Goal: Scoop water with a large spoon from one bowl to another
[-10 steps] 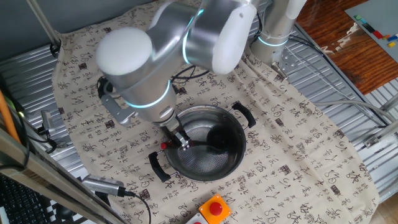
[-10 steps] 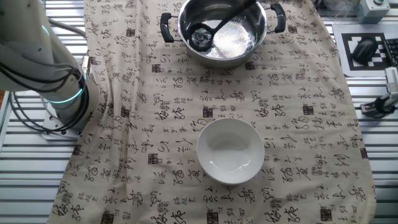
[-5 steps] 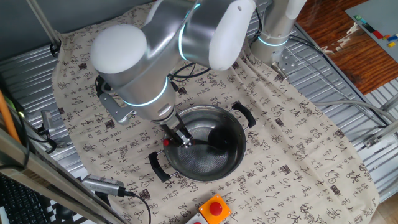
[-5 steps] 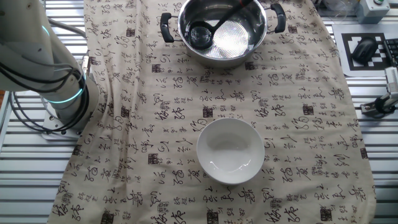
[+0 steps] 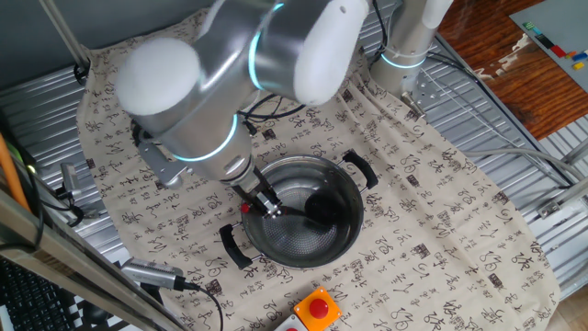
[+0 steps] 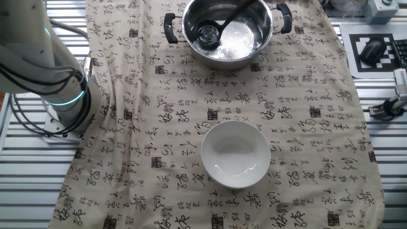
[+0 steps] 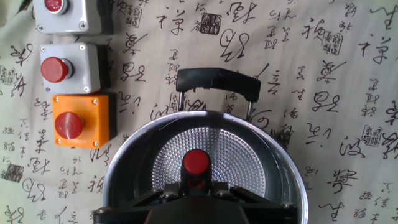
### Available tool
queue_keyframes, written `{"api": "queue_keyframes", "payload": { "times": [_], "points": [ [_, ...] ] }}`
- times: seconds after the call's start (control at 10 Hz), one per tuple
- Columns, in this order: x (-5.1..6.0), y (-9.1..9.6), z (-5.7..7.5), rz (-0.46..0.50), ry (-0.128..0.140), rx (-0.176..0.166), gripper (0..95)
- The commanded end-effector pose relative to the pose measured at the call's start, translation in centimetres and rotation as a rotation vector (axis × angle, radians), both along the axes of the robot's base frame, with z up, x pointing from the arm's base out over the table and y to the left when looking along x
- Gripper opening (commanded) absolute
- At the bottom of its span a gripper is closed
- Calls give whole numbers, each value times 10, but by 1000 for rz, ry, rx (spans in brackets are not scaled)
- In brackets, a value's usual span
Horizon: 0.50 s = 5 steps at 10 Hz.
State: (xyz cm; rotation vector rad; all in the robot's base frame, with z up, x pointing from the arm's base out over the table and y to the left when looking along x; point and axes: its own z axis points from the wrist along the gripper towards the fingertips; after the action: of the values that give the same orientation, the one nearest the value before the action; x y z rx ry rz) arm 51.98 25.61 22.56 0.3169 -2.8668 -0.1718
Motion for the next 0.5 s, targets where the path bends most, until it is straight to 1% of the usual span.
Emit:
{"api": "queue_keyframes", "payload": {
  "times": [0.1,0.2,0.4,0.5],
  "points": [
    [-5,-2,2,3,13,2,0],
    [-7,-3,4,6,25,2,0],
    [-9,-4,5,8,26,2,0],
    [-9,-4,5,10,23,4,0]
  ]
}}
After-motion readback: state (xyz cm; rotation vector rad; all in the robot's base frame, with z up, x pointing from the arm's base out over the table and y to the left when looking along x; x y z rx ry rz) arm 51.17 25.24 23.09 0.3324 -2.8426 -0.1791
